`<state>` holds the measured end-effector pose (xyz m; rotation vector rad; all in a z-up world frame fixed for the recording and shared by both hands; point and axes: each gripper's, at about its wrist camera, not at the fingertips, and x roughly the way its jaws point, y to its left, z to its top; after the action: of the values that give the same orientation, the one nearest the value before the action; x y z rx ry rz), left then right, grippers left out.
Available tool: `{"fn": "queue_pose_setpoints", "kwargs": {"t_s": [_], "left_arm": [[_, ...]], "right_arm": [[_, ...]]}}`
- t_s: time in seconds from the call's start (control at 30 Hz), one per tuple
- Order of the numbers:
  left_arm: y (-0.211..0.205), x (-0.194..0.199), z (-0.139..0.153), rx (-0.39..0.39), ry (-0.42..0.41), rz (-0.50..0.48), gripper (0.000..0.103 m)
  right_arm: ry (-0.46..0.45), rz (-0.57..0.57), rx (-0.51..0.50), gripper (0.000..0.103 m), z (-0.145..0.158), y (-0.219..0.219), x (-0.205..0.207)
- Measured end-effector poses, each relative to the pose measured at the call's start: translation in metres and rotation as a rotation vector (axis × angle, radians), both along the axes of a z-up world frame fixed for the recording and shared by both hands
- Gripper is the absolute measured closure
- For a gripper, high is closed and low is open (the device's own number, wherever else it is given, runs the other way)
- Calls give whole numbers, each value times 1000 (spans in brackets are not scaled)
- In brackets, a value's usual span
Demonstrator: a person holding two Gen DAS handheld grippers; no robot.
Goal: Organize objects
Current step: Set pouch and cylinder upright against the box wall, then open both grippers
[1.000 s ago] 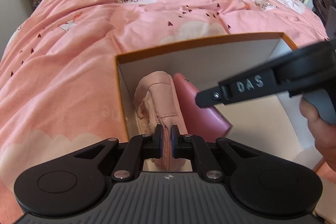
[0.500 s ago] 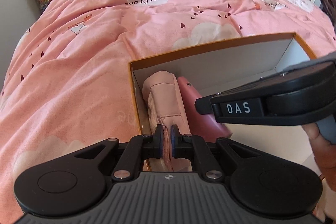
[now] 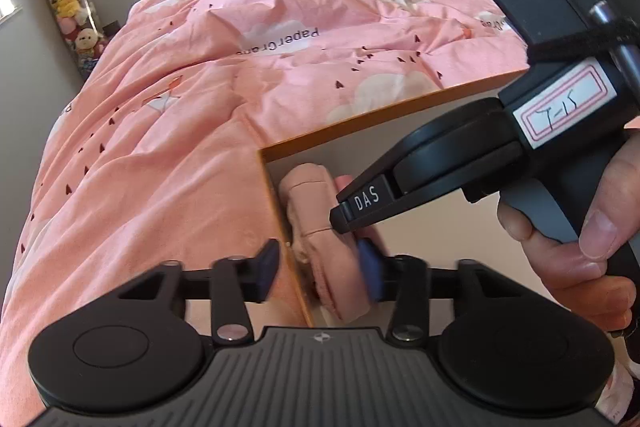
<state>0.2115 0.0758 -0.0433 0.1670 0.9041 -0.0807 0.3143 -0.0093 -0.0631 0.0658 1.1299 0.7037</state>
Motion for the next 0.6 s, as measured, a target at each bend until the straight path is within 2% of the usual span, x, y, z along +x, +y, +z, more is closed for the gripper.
{"fn": "queue_pose_setpoints", "kwargs": {"t_s": [0.1, 0.2, 0.33, 0.43, 0.5, 0.6], "left_arm": [[6, 2, -7, 3, 6, 31, 44], [13, 4, -14, -57, 25, 46, 42], [20, 7, -21, -119, 39, 83, 42], [20, 8, -22, -109, 39, 94, 42], [21, 9, -24, -104, 41, 102, 42], [23, 11, -26, -114, 50, 120, 43]], "right_arm": [[0, 2, -22, 98, -6, 10, 2], [10, -7, -14, 97, -8, 7, 3], [-12, -17, 25, 93, 4, -7, 3], [-47, -51, 21, 93, 11, -16, 5], [-66, -103, -29, 92, 8, -23, 9], [0, -126, -45, 92, -6, -31, 16]]}}
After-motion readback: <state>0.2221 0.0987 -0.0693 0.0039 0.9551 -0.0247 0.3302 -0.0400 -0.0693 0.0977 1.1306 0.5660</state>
